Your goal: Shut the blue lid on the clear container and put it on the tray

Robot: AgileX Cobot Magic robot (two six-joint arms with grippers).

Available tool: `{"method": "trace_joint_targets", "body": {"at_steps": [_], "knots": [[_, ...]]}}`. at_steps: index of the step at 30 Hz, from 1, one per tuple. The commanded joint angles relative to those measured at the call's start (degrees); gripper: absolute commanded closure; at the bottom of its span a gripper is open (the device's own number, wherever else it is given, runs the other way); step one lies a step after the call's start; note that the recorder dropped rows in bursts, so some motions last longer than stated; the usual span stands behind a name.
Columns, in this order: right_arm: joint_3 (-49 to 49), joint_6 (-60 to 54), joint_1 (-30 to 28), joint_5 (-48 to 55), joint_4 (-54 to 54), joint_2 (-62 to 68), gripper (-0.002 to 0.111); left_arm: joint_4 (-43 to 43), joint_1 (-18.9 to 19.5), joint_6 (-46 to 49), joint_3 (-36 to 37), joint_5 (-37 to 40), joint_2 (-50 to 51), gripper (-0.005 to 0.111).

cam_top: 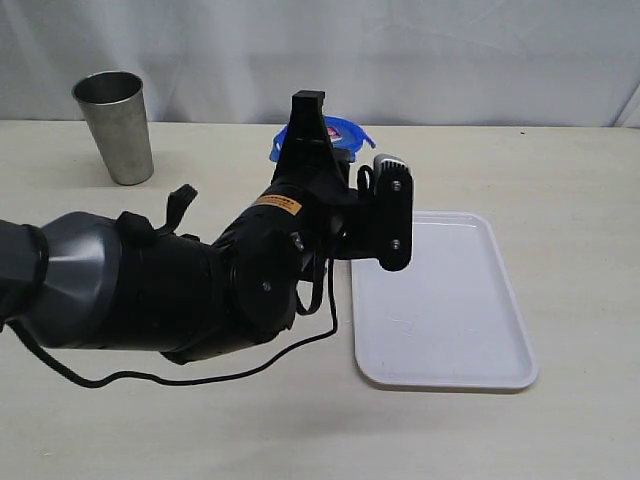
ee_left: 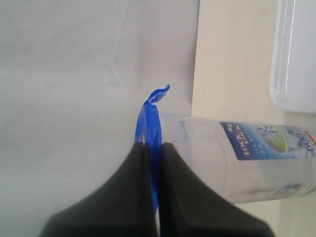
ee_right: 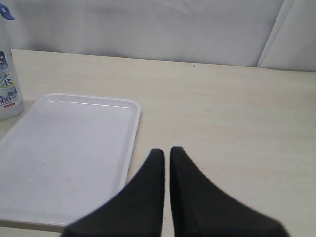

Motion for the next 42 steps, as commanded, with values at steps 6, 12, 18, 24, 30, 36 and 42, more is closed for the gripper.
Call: {"method": "trace_joint_targets", "body": {"at_steps": [6, 12, 18, 24, 30, 36, 42], "knots": [[0.07, -0.02, 0.04, 0.08, 0.1, -0.31, 0.104, -2.34, -0.11, 2.14, 0.17, 0.41, -0.67, 0.107], [0.07, -0.02, 0.04, 0.08, 0.1, -0.31, 0.104, -2.38, -0.01, 2.14, 0.17, 3.1, -0.67, 0.107], [0.07, -0.02, 0.04, 0.08, 0.1, -0.31, 0.104, -3.52, 1.31, 1.76, 0.17, 3.08, -0.67, 0.107], [0.07, -0.02, 0.04, 0.08, 0.1, -0.31, 0.104, -5.48, 2.23, 1.76, 0.17, 3.06, -0.67, 0.107], [0.07, -0.02, 0.04, 0.08, 0.1, -0.31, 0.104, -4.19, 2.23, 1.76, 0.06, 4.52, -0.67, 0.107], [0.07, -0.02, 0.04, 0.08, 0.1, -0.31, 0.104, -4.02, 2.23, 1.76, 0.06, 5.26, -0.67, 0.107], [0.07, -0.02, 0.04, 0.08, 0.1, -0.31, 0.104, -3.36, 2.23, 1.76, 0.06, 7.5, -0.67, 0.107]]}}
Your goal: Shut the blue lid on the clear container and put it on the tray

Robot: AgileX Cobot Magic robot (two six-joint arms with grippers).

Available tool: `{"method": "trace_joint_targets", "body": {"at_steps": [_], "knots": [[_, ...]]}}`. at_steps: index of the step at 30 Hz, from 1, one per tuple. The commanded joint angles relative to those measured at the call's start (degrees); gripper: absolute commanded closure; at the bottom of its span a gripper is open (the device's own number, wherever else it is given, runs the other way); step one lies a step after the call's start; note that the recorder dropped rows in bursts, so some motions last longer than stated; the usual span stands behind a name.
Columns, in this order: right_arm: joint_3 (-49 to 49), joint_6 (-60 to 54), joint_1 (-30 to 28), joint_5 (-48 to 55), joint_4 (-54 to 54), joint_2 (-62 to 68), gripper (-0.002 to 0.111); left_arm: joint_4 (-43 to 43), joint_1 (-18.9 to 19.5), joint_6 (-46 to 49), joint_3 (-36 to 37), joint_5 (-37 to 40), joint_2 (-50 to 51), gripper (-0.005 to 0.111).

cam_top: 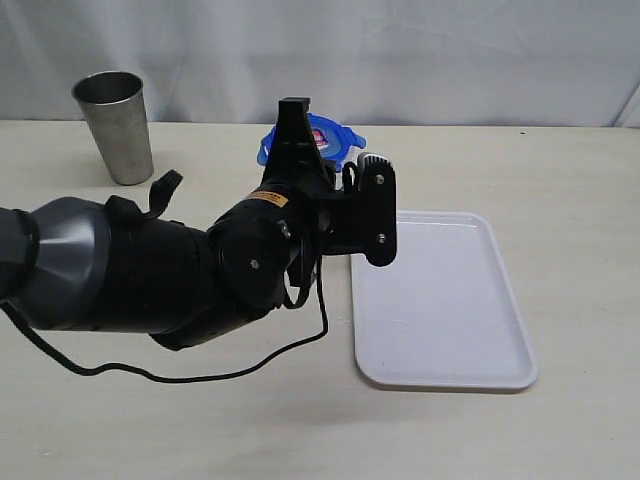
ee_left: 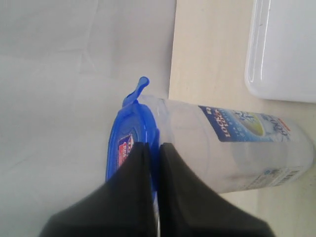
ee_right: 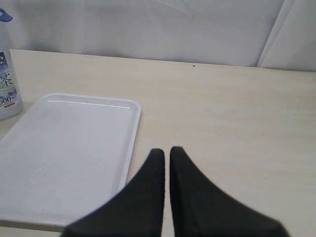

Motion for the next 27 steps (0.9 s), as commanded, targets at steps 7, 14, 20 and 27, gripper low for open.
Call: {"method": "trace_joint_targets", "body": {"at_steps": [7, 14, 20, 27], "knots": [[0.07, -0.02, 0.04, 0.08, 0.1, -0.31, 0.104, 1.75, 0.16, 0.48, 0.06, 2.11, -0.29, 0.107], [0.07, -0.02, 0.04, 0.08, 0.1, -0.31, 0.104, 1.29, 0.16, 0.48, 0.06, 1.97, -0.29, 0.107], [0.07, -0.02, 0.04, 0.08, 0.1, -0.31, 0.104, 0.87, 0.16, -2.89, 0.06, 1.41, -0.29, 0.107], [0.07, -0.02, 0.04, 0.08, 0.1, -0.31, 0.104, -0.21, 0.16, -8.83, 0.06, -4.36, -0.29, 0.107]]}}
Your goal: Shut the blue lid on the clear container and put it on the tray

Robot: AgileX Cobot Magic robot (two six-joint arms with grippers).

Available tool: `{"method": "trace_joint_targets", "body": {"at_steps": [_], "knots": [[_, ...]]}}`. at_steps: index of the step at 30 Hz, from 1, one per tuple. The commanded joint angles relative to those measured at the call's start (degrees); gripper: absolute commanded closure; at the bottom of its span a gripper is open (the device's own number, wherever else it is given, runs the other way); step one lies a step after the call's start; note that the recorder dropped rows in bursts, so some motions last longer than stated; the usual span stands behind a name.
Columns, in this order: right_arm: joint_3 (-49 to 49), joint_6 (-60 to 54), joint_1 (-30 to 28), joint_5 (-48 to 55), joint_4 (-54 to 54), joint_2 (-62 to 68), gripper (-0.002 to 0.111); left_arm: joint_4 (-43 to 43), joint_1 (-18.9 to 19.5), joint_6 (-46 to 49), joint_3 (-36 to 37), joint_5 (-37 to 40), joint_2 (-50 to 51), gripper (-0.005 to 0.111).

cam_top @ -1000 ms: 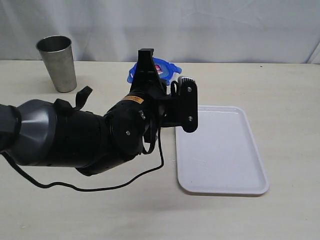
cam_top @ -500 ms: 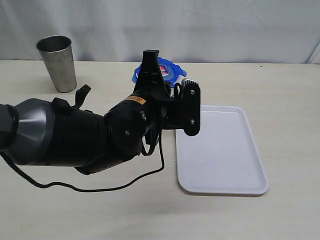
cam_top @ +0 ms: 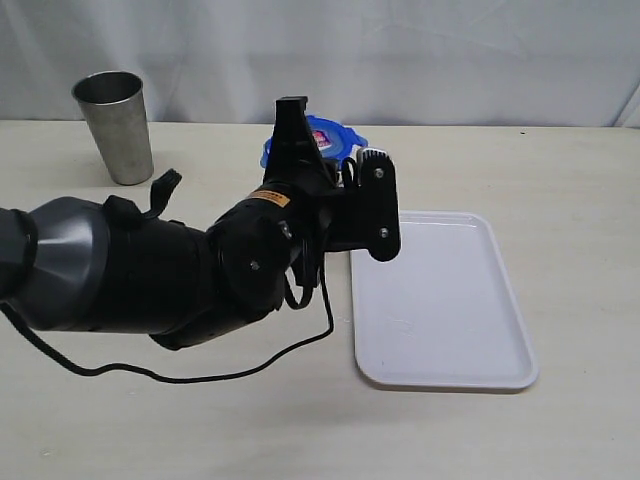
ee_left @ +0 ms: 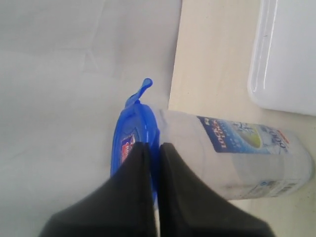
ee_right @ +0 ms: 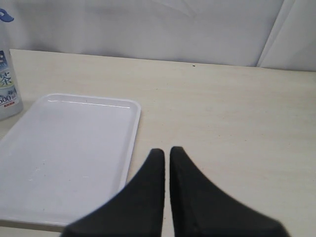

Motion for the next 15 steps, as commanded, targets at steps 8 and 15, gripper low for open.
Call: {"method": "trace_joint_targets", "body": {"at_steps": [8, 15], "knots": [[0.07, -0.02, 0.04, 0.08, 0.1, -0.31, 0.104, 1.8, 0.16, -4.19, 0.06, -2.92, -0.16, 0.107], [0.07, -0.02, 0.04, 0.08, 0.1, -0.31, 0.104, 1.29, 0.16, -4.08, 0.06, -1.33, -0.16, 0.107]]}}
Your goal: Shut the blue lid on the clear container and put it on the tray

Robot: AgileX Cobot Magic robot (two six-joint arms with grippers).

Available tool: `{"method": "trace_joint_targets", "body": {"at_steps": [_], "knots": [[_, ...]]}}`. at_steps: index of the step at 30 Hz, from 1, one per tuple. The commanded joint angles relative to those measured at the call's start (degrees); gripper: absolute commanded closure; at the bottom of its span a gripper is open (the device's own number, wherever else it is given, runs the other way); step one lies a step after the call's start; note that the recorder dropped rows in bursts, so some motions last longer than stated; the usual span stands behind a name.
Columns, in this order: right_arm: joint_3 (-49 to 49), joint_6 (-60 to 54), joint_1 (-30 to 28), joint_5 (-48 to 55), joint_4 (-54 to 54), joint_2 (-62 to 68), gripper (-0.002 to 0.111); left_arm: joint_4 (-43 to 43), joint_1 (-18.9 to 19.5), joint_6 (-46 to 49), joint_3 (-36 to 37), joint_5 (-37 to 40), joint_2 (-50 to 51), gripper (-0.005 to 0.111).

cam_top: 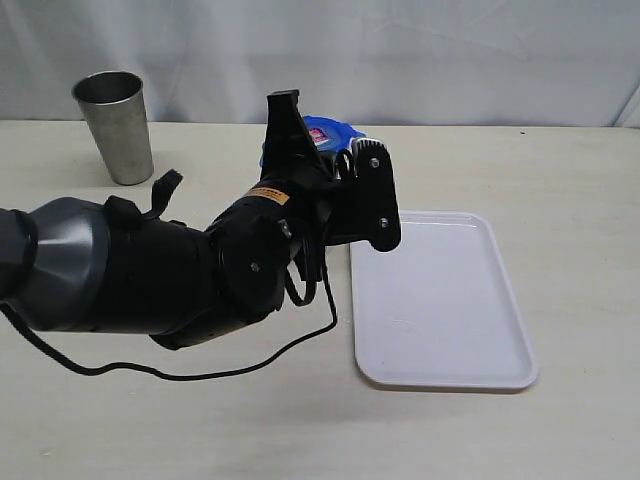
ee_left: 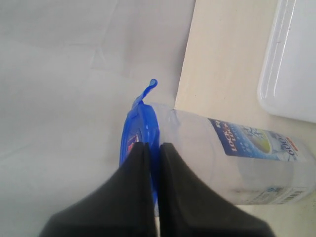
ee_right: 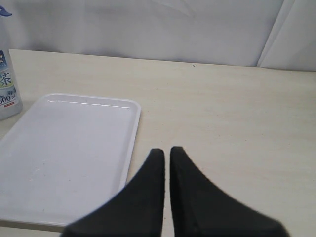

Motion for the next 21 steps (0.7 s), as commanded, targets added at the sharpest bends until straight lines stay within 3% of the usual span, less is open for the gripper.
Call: {"method": "trace_joint_targets", "body": {"at_steps": [1, 21], "knots": [[0.07, -0.02, 0.04, 0.08, 0.1, -0.31, 0.104, 0.18, 0.06, -0.54, 0.06, 0.32, -0.16, 0.107], [0.07, -0.02, 0.04, 0.18, 0.1, -0.31, 0.104, -2.56, -0.07, -0.54, 0.06, 1.15, -0.16, 0.105]]}}
